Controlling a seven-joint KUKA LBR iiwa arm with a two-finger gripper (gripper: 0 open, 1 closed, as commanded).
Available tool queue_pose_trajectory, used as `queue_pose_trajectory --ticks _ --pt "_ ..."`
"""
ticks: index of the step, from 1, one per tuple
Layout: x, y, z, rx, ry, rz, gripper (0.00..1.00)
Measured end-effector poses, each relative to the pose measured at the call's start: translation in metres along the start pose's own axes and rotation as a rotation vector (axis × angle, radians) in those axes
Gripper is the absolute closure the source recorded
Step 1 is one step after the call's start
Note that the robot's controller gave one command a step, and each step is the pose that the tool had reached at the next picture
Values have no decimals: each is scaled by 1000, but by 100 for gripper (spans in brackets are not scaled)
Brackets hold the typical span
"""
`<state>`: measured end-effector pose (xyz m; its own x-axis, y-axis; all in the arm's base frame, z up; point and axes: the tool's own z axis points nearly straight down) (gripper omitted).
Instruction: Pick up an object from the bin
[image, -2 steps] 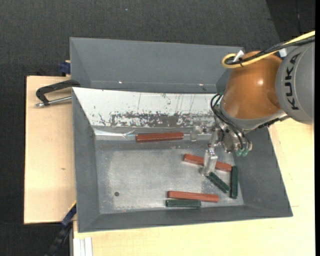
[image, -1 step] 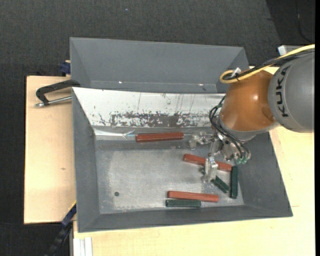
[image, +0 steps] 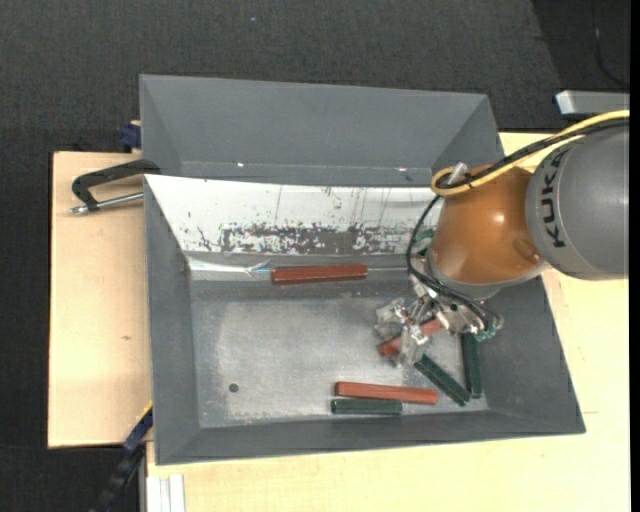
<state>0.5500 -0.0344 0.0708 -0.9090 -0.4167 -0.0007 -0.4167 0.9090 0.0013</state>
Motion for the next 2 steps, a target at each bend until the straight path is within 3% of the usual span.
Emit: queue_pose_trajectory --ticks 1,2 --pt "0 0 0 0 0 0 100" --pt "-15 13 -198 2 -4 -15 100"
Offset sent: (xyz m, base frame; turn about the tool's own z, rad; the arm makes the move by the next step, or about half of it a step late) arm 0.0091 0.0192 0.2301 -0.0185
